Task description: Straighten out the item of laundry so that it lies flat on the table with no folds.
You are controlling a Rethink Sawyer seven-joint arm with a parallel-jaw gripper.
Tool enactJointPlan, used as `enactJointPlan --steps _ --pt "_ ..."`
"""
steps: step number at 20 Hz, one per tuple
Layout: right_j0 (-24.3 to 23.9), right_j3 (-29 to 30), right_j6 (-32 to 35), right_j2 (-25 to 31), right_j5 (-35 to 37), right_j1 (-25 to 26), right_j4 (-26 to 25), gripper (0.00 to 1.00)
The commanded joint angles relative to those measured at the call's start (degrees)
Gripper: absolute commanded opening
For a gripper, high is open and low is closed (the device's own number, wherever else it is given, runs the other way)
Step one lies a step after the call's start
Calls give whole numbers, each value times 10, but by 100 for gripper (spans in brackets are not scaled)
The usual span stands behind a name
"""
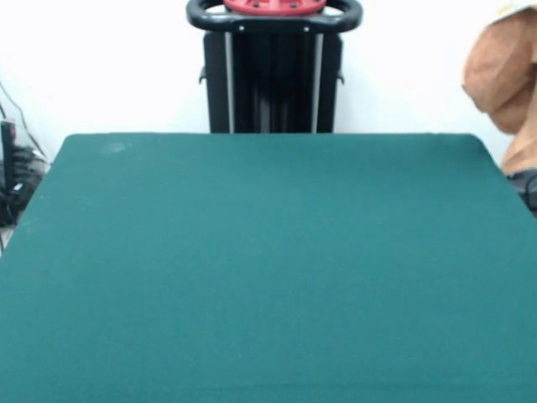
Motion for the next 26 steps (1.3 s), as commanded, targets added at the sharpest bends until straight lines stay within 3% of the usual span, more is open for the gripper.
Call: enactJointPlan --steps 1,3,8,11,18,23,26 --pt "-58 87 56 129 -116 77 26 0" --pt "-76 83 48 126 -120 82 2 0" --pt "-92 42 33 47 -88 110 -93 0" --pt "-158 44 -12 57 -118 116 -129 0" --pt "-207 -13 3 -3 -109 131 -227 0" --pt "-260 -49 -11 -10 -123 138 -283 0" --pt "-323 -66 -37 18 -150 149 -318 0"
